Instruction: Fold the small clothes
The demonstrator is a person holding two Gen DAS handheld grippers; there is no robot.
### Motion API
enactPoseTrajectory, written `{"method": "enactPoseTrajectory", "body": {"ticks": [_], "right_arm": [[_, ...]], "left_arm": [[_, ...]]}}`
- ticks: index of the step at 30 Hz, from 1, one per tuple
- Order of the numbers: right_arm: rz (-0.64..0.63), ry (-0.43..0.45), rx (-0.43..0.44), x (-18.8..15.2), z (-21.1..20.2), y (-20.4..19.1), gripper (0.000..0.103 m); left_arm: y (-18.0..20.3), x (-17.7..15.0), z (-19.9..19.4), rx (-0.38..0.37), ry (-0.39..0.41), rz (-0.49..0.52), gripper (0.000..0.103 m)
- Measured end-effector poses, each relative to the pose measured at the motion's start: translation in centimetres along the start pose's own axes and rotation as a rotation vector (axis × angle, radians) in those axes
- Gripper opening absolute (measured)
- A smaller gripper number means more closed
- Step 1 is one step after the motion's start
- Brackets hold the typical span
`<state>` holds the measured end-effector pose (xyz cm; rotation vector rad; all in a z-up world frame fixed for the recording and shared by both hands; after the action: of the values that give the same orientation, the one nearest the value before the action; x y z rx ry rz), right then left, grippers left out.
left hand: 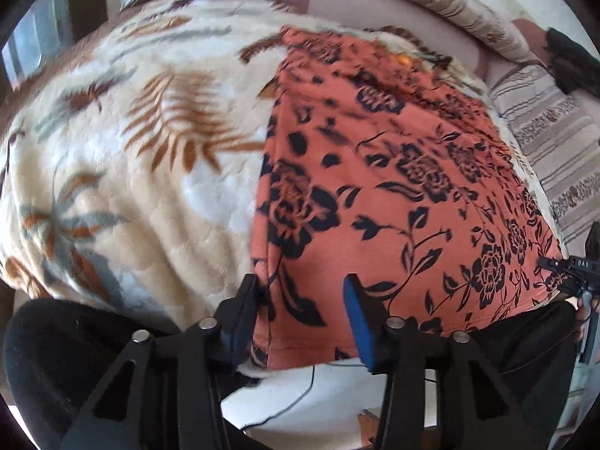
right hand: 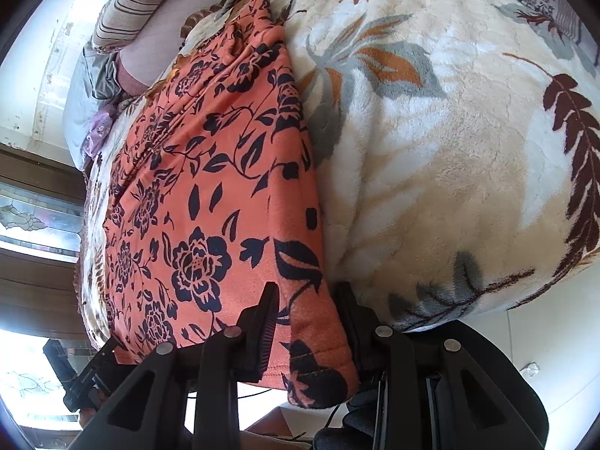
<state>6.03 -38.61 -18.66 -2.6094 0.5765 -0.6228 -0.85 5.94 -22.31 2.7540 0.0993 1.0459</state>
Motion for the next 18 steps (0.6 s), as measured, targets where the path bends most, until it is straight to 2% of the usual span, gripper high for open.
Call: {"method": "enactPoseTrajectory", "body": {"ticks": [1,3,4,5,7,9,12,13,16,17,18], "right_arm": [[0.001,-0.001,0.000,0.0,0.0,0.0,0.034],[-0.004,-0.002,-0.003,0.0,0.1,0.0,0.034],[-0.007,-0.003,-0.004,0.0,0.1,-0.1,0.034],[-0.008,-0.003,-0.005,0.0,0.1,-0.1,0.034],[-0.008,-0.002,-0.001,0.0,0.0,-0.1,0.034],[-0.006,0.003,0.000,0.1,-0.1,-0.1,0.034],[0.000,0.024,0.014,0.5,-0.7,-0.4,0.027],[0.007,0.035,0.023,0.7,-1.0,-0.6,0.018],[0.041,0.087,0.046,1.9,-2.0,-0.6,0.016],[0.051,0.094,0.045,2.2,-2.0,-0.4,0.016],[0.058,0.090,0.041,2.2,-1.7,-0.2,0.016]], "left_arm": [[0.2,0.3,0.3,0.002,0.008,0.009,0.059],[-0.4,-0.3,1.6,0.023,-0.040,-0.003,0.059],[-0.7,-1.1,2.6,0.028,-0.099,-0.019,0.053],[-0.8,-1.3,2.9,0.029,-0.113,-0.029,0.050],[-1.0,-1.5,2.3,0.040,-0.117,-0.012,0.023],[-1.4,-1.7,1.8,0.016,-0.128,-0.042,0.009],[-1.7,-1.1,0.1,-0.012,-0.099,-0.076,0.007],[-1.4,-0.4,-0.5,-0.023,-0.078,-0.079,0.006],[-0.8,2.1,-2.6,-0.052,0.016,-0.076,0.007],[-0.9,2.5,-2.5,-0.050,0.020,-0.078,0.007],[-1.0,2.0,-1.7,-0.046,-0.014,-0.076,0.007]]}}
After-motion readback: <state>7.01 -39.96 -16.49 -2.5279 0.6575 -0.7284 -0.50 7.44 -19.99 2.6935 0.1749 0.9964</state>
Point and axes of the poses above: each gripper's, at about its wrist camera, not at the fingertips, and z roughly the way its jaws point, y to its right, x to its top, the point moved 9 cm from there along z, roughly the way its jaws point, and after that the axes turned 14 degrees about y, right-handed, at the moved point
